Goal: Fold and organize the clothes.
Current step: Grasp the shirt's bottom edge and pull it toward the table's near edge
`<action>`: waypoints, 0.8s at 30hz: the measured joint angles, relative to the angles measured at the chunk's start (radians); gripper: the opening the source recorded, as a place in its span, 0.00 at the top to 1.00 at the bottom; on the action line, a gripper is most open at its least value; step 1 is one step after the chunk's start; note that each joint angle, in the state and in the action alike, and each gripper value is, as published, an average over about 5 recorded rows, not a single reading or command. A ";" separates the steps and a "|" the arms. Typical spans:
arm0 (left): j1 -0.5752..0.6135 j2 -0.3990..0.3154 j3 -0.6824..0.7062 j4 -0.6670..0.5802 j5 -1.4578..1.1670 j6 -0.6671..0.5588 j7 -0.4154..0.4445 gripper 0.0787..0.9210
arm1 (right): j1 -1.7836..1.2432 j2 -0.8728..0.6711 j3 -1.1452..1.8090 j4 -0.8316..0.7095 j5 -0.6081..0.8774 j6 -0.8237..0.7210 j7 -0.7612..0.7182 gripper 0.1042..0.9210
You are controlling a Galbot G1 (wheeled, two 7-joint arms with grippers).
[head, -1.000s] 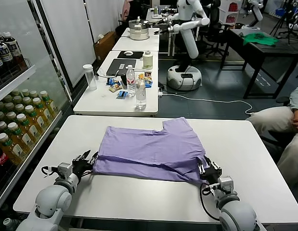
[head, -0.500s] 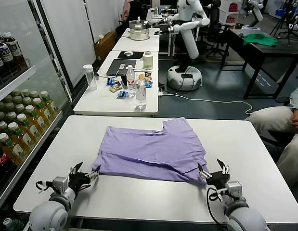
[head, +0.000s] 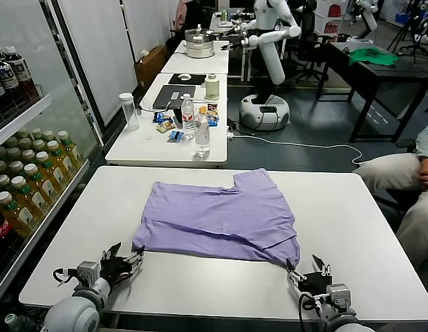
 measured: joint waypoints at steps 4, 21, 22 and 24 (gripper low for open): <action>-0.002 -0.003 0.005 0.002 -0.001 -0.004 0.003 0.51 | 0.014 0.007 -0.009 -0.010 0.025 0.006 -0.003 0.57; 0.019 0.002 -0.005 -0.003 0.015 -0.019 0.022 0.99 | -0.033 -0.024 0.053 0.073 0.093 -0.019 -0.019 0.99; 0.026 0.005 -0.008 -0.010 0.015 -0.021 0.020 0.99 | -0.047 -0.028 0.068 0.091 0.094 -0.022 -0.021 0.99; 0.044 0.011 -0.015 -0.028 0.015 -0.026 0.015 0.99 | -0.080 -0.034 0.097 0.127 0.095 -0.027 -0.021 0.99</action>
